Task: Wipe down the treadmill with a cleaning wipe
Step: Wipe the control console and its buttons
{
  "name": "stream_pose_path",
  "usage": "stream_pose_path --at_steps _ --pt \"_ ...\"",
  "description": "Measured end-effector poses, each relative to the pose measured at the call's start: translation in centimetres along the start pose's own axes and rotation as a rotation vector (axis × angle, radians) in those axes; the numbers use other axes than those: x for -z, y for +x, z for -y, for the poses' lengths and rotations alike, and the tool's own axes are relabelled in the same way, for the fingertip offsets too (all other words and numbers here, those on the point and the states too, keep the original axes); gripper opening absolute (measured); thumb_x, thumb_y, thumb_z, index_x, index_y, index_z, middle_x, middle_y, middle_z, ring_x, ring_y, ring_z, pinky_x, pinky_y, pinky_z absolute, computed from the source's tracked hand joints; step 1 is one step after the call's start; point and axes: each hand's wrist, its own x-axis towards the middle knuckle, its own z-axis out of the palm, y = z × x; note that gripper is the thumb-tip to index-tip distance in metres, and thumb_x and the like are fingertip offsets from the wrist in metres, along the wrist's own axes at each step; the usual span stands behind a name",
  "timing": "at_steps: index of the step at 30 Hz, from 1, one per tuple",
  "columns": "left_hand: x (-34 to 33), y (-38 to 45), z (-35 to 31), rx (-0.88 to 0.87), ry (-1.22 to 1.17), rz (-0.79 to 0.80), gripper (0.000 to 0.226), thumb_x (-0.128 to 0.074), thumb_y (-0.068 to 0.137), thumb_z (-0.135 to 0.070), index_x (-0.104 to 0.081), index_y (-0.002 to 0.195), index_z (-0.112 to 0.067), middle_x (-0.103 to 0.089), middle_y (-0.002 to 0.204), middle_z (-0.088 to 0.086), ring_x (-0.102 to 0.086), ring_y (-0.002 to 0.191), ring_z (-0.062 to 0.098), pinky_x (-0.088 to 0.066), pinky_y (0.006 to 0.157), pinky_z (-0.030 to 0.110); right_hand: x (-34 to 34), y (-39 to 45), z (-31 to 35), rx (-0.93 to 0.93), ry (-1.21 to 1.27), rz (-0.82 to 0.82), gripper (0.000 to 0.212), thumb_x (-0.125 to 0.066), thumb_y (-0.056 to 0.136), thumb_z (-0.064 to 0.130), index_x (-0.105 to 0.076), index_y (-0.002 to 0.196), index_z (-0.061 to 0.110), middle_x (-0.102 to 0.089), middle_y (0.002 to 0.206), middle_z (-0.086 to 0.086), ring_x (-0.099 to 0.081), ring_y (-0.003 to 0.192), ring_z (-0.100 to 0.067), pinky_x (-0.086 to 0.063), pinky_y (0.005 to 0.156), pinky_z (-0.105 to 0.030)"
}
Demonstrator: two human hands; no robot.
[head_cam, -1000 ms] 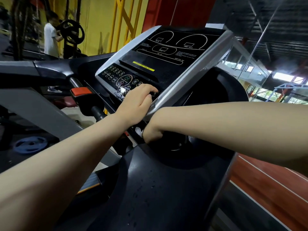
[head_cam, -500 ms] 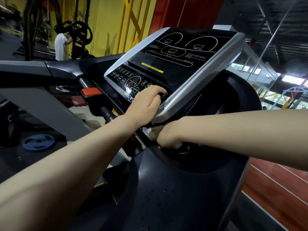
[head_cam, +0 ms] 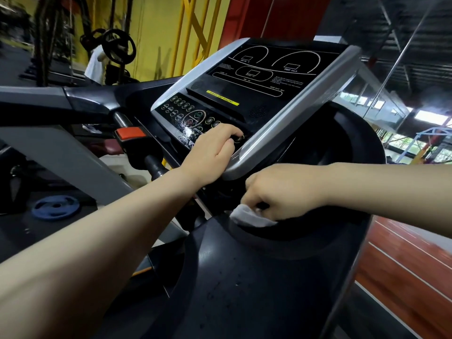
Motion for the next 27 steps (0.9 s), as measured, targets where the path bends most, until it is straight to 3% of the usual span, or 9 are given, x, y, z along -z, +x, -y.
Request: stream_pose_path --at_steps 3,6,10,13,16,19,23,25,27 --pt "-0.1 0.0 0.0 -0.002 -0.01 -0.01 0.041 -0.033 0.092 -0.017 -0.059 0.122 -0.01 -0.06 0.12 0.003 -0.053 0.113 0.019 -0.039 0.101 0.039 1.7 -1.1 -1.0 -0.112 -0.072 -0.03 0.011 -0.057 0.084 0.024 -0.052 0.087 0.034 -0.051 0.064 0.012 -0.046 0.059 -0.004 -0.033 0.053 -0.023" --pt "-0.2 0.0 0.0 -0.002 -0.008 -0.016 0.041 -0.033 0.091 -0.017 -0.06 0.122 -0.01 -0.06 0.119 0.003 -0.053 0.112 0.017 -0.039 0.1 0.037 2.5 -1.3 -1.4 -0.113 -0.237 -0.036 0.018 -0.05 0.089 0.03 -0.057 0.104 0.036 -0.06 0.085 0.009 -0.053 0.075 -0.015 -0.035 0.059 -0.029" --pt "-0.2 0.1 0.0 0.006 -0.012 -0.01 0.04 -0.034 0.091 -0.017 -0.06 0.121 -0.012 -0.06 0.117 0.002 -0.052 0.111 0.016 -0.039 0.1 0.034 -0.5 -0.4 -1.2 0.006 -0.398 0.201 0.013 -0.053 0.088 0.024 -0.063 0.096 0.025 -0.062 0.091 0.001 -0.06 0.082 -0.027 -0.043 0.064 -0.031" --pt "-0.2 0.1 0.1 0.003 -0.005 -0.007 0.04 -0.034 0.092 -0.017 -0.06 0.121 -0.014 -0.059 0.118 0.0 -0.052 0.112 0.015 -0.039 0.099 0.034 -2.0 -0.5 -0.9 -0.066 -0.075 0.386 0.028 -0.049 0.089 0.011 -0.06 0.115 0.018 -0.059 0.101 0.001 -0.055 0.089 -0.024 -0.042 0.077 -0.028" --pt "-0.2 0.2 0.2 0.003 -0.004 -0.004 0.04 -0.034 0.093 -0.018 -0.059 0.122 -0.014 -0.059 0.118 0.0 -0.052 0.111 0.016 -0.04 0.099 0.036 -1.8 -0.6 -0.9 -0.21 0.293 0.572 0.046 -0.045 0.094 0.013 -0.044 0.138 0.026 -0.045 0.119 0.012 -0.046 0.11 -0.015 -0.034 0.09 -0.023" --pt "-0.2 0.2 0.2 0.004 -0.006 -0.005 0.04 -0.033 0.093 -0.018 -0.059 0.123 -0.014 -0.059 0.118 0.0 -0.052 0.112 0.016 -0.04 0.1 0.038 -2.8 0.3 -1.2 -0.211 0.115 0.661 0.063 -0.044 0.095 0.03 -0.02 0.153 0.029 -0.019 0.159 -0.001 -0.028 0.143 -0.025 -0.028 0.114 -0.039" --pt "0.0 0.1 0.1 0.008 -0.01 0.004 0.041 -0.033 0.093 -0.019 -0.059 0.124 -0.015 -0.059 0.119 -0.001 -0.052 0.113 0.015 -0.04 0.101 0.038 -4.1 1.2 -1.1 -0.272 -0.131 0.741 0.077 -0.038 0.096 0.041 0.009 0.154 0.025 -0.011 0.161 -0.004 -0.033 0.14 -0.032 -0.031 0.113 -0.046" --pt "0.0 0.1 0.0 0.012 -0.012 0.004 0.041 -0.033 0.093 -0.02 -0.059 0.124 -0.015 -0.059 0.119 -0.002 -0.052 0.113 0.015 -0.04 0.101 0.039 -3.7 1.4 -0.5 -0.313 -0.134 0.788 0.073 -0.039 0.098 0.039 0.004 0.155 0.025 -0.013 0.162 -0.006 -0.034 0.139 -0.032 -0.032 0.111 -0.043" --pt "0.0 0.1 0.0 0.007 -0.015 0.0 0.041 -0.033 0.093 -0.02 -0.06 0.123 -0.015 -0.059 0.118 -0.001 -0.052 0.113 0.015 -0.04 0.101 0.038 -2.6 1.6 0.2 -0.331 -0.039 0.784 0.061 -0.04 0.097 0.032 -0.016 0.152 0.02 -0.036 0.15 -0.01 -0.046 0.127 -0.031 -0.041 0.103 -0.038"
